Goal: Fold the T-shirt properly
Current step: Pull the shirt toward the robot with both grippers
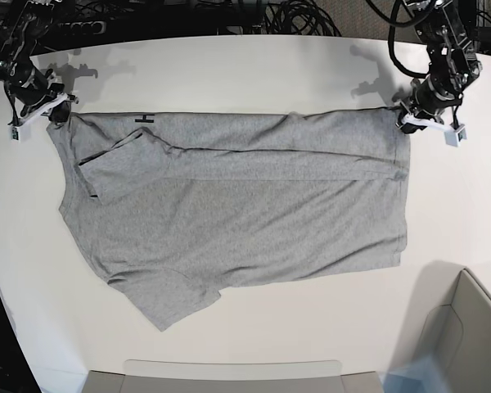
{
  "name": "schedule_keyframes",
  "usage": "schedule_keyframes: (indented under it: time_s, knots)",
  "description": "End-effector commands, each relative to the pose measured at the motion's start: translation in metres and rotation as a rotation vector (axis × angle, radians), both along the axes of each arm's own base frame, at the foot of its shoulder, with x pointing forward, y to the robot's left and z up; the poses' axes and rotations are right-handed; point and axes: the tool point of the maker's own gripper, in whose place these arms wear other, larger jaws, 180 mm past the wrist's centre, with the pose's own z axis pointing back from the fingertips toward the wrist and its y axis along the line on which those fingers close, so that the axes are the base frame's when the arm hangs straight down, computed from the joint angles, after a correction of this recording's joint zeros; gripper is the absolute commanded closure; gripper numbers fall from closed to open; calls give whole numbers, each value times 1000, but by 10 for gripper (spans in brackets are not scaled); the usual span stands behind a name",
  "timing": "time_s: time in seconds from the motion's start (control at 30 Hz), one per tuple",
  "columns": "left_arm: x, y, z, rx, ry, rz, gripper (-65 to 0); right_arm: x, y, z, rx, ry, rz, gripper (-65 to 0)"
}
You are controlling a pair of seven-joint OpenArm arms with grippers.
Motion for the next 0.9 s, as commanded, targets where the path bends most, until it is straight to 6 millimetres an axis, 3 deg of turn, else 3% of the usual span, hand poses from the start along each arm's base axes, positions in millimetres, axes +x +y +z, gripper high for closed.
schedule_keyframes:
  time_s: [0.0,0.27,0.4,0.6,0.87]
  knots:
    - [-7,3,0,13,18,-8,0,0,-6,7,-22,-15,8,0]
    - [-39,25,-4,33,64,57,0,-20,-5,7,-47,21,28,0]
    - [-53,33,-5,44,84,80,0,-26,-17,15,-74,11,0,0]
    - [-70,32,-2,66,109,61,0,-44,-35,19,-118,48,-10,0]
    - [-80,30,7,97,113,33,0,-63,-35,12,-118,96,-7,0]
